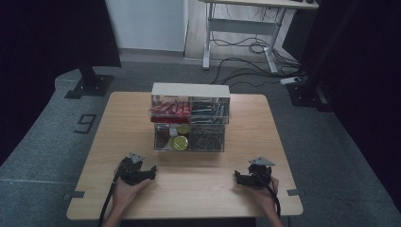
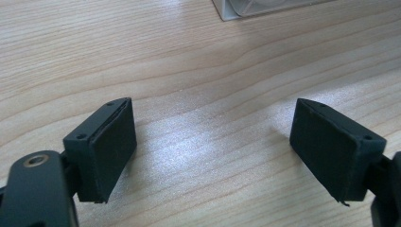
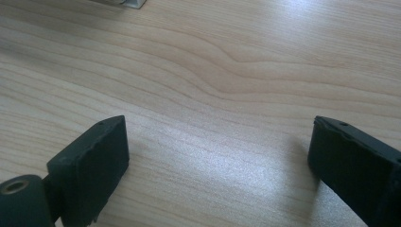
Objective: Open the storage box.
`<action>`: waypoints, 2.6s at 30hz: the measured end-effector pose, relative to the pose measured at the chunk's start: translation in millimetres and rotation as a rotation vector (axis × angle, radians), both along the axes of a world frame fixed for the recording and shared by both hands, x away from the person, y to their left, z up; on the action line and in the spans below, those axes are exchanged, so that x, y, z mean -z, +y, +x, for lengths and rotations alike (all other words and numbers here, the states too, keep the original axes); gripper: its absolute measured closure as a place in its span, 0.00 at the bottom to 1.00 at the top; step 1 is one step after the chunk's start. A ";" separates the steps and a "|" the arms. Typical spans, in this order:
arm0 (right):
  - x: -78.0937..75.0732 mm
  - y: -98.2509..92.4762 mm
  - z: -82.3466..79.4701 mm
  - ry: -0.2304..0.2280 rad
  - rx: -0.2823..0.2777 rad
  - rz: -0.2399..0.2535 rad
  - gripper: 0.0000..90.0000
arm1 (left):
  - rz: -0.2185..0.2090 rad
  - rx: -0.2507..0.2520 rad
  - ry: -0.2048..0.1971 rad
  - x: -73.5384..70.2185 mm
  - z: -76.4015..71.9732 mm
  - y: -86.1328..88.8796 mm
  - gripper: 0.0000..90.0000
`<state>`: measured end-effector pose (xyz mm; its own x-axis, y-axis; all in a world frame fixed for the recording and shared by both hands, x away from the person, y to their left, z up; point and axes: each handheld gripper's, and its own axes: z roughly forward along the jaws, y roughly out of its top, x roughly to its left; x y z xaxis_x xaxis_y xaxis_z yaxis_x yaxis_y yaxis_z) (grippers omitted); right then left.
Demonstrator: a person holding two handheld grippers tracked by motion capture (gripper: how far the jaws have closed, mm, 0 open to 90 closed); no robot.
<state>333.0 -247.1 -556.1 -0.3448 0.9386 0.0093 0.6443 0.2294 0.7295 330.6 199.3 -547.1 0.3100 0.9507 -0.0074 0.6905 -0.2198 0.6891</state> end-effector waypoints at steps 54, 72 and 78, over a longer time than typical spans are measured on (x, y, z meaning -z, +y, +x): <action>-0.7 -1.8 -0.3 -0.016 0.014 0.006 0.15 | -0.165 0.018 -0.134 -48.3 -29.4 26.4 1.00; -0.8 -1.7 -0.6 -0.018 0.018 0.005 0.16 | -0.203 0.067 -0.177 -73.3 -34.1 22.2 1.00; -0.8 -1.8 -0.6 -0.018 0.020 0.005 0.16 | -0.221 0.081 -0.187 -81.3 -32.6 19.6 1.00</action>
<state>332.4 -248.9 -555.3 -0.3263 0.9452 0.0077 0.6352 0.2132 0.7423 298.0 218.8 -465.8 0.4003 0.9045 -0.1472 0.5337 -0.0996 0.8398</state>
